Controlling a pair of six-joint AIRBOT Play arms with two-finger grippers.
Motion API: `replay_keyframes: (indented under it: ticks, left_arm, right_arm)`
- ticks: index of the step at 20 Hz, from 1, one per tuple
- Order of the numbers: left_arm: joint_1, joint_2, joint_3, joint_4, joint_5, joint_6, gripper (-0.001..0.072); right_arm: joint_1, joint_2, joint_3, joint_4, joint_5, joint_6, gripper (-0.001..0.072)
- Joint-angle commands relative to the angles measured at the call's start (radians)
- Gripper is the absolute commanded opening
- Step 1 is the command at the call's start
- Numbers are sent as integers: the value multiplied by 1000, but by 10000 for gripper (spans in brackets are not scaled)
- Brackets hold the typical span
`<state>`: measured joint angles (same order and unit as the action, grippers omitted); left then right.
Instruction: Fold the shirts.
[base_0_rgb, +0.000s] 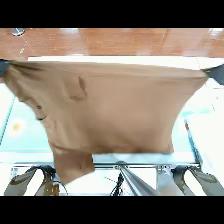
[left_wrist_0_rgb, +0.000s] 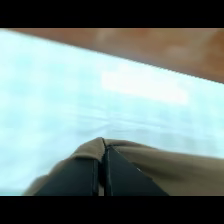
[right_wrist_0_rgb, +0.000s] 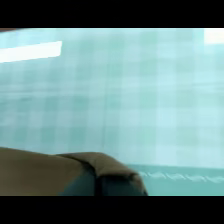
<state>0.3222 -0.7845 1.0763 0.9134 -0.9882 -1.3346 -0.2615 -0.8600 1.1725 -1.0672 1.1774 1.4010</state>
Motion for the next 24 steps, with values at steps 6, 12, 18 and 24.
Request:
replay_keyframes:
  ticks: [6,12,18,24]
  left_arm:
    - [-237,-618,190,-77,337,-47,23]
    - [-240,-837,308,-76,326,-159,23]
    - [-213,-886,309,-77,127,-106,24]
    - [-125,-880,352,-52,-235,-11,24]
  right_arm:
    - [0,-701,228,373,-272,-193,26]
    - [0,-934,416,384,-184,-74,26]
    - [-13,-942,416,314,-60,-91,26]
    - [-51,-918,401,197,194,-108,26]
